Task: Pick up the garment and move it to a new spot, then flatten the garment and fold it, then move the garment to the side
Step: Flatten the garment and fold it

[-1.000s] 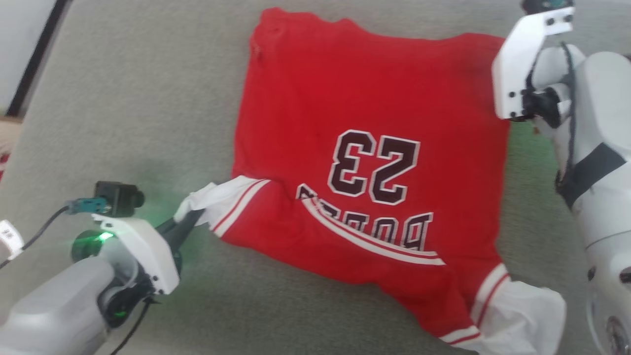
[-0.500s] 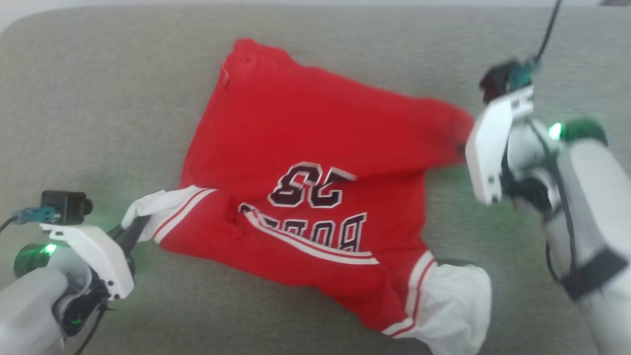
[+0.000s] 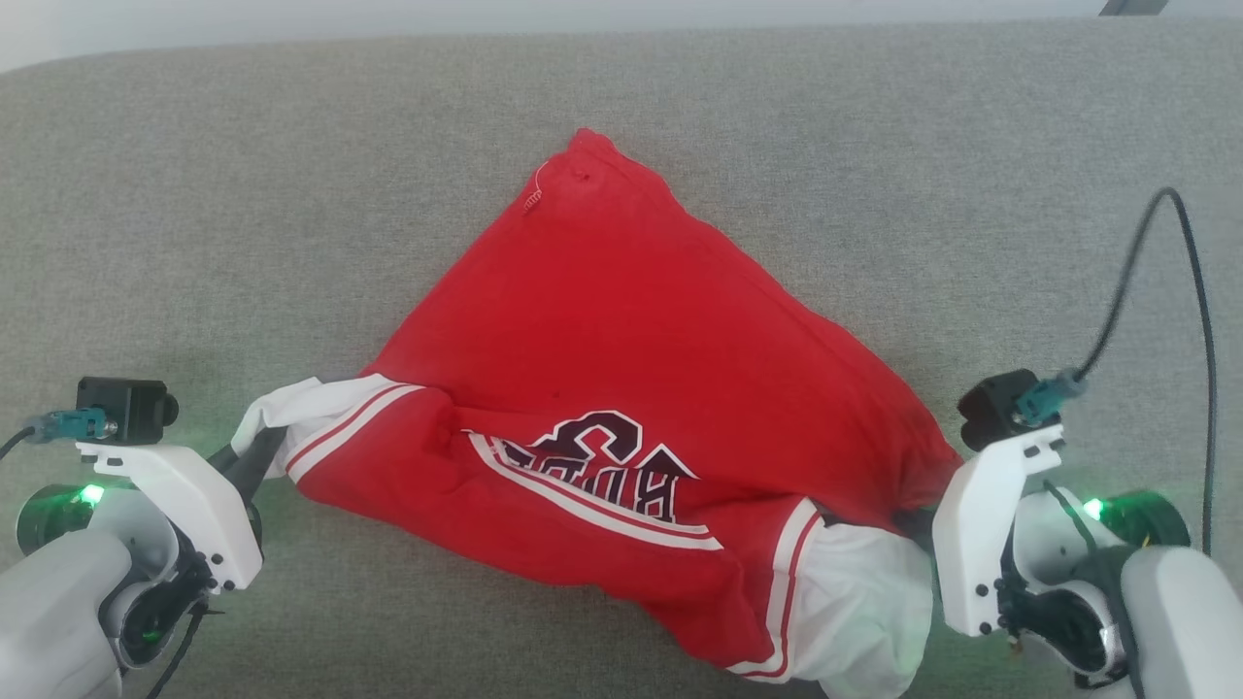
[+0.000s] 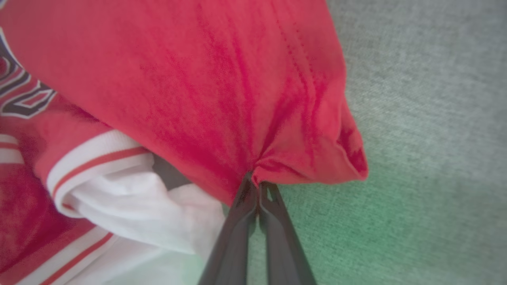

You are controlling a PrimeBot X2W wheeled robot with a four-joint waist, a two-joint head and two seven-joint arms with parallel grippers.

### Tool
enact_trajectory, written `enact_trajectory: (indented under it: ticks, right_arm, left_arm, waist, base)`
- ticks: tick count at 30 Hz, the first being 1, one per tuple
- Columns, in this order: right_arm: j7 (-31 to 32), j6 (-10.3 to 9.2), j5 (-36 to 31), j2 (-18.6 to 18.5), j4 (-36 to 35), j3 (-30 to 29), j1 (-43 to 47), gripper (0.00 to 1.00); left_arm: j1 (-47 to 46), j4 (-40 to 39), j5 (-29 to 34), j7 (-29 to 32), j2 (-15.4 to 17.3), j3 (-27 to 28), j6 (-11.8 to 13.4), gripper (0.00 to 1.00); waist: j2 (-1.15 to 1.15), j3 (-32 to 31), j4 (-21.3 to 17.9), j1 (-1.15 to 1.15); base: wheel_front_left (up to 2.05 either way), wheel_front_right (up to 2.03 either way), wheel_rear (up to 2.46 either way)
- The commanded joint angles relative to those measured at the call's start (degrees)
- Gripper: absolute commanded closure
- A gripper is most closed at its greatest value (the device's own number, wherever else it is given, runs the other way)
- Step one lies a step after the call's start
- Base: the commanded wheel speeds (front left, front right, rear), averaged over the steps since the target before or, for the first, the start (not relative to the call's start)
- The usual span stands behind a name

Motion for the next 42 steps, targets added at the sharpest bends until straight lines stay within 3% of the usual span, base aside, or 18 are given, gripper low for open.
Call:
enact_trajectory:
  ticks: [1,3,4,5,10,20,25,32,41,42]
  right_arm:
    - [-0.4,-0.05,-0.3,0.5,0.3,-0.4,0.9,1.0]
    - [-2.4,-0.05,-1.6,1.7,1.2,-1.2,1.5,0.99]
    - [-3.5,-0.05,-2.3,2.0,2.1,-1.3,1.6,0.59]
    - [-4.3,-0.11,-2.9,2.2,3.0,-1.4,1.7,0.02]
    - [-6.5,-0.18,-4.8,2.5,3.8,-2.1,0.7,0.0]
    - [-4.6,-0.05,-5.6,2.9,-11.7,-5.0,-0.8,0.0]
    - [-5.6,-0.05,-6.0,2.5,-13.2,-3.8,-5.2,0.0]
    - [-10.9,-0.05,-5.5,0.7,-4.5,0.7,-16.0,0.0]
    - [-19.8,-0.05,-4.8,-1.9,18.8,7.8,-33.0,0.0]
    - [-19.8,-0.05,-4.8,-1.9,18.8,7.8,-33.0,0.0]
  left_arm:
    - [0.5,-0.3,-0.1,0.3,-0.3,-0.3,0.2,1.0]
    - [0.5,-0.4,-0.2,0.3,-0.4,-0.2,0.2,1.0]
    - [0.5,-0.3,-0.2,0.4,-0.4,-0.2,0.2,1.0]
    - [0.6,-0.4,-0.3,0.4,-0.5,-0.2,0.2,1.0]
    - [0.8,-0.3,-0.5,0.4,-0.5,-0.2,0.0,1.0]
    - [1.5,-1.0,-0.7,0.4,-0.9,-0.2,0.7,1.0]
    - [1.0,-1.8,-0.1,0.5,-1.8,-0.4,0.9,1.0]
    - [-0.6,-2.0,1.2,0.8,-4.2,-0.8,0.5,1.0]
    - [-3.4,-1.0,2.9,0.8,-8.5,-1.2,-0.8,1.0]
    - [-3.4,-1.0,2.9,0.8,-8.5,-1.2,-0.8,1.0]
  waist:
    - [0.0,0.0,0.0,0.0]
    - [0.0,0.1,0.0,0.0]
    - [0.0,0.1,0.0,0.0]
    - [0.0,0.1,0.0,0.0]
    - [0.0,0.0,0.1,0.0]
    - [0.0,-1.1,0.7,0.0]
    - [0.0,-0.8,2.6,0.0]
    - [0.0,0.3,7.0,0.0]
    - [0.0,2.7,14.4,0.0]
    - [0.0,2.7,14.4,0.0]
  base:
    - [0.0,0.0,0.0]
    - [0.0,0.0,0.0]
    - [0.0,0.0,0.0]
    - [0.0,0.0,0.0]
    - [0.0,0.0,0.0]
    - [0.0,0.0,0.0]
    - [0.0,0.0,0.0]
    - [0.0,0.0,0.0]
    - [0.0,0.0,0.0]
    - [0.0,0.0,0.0]
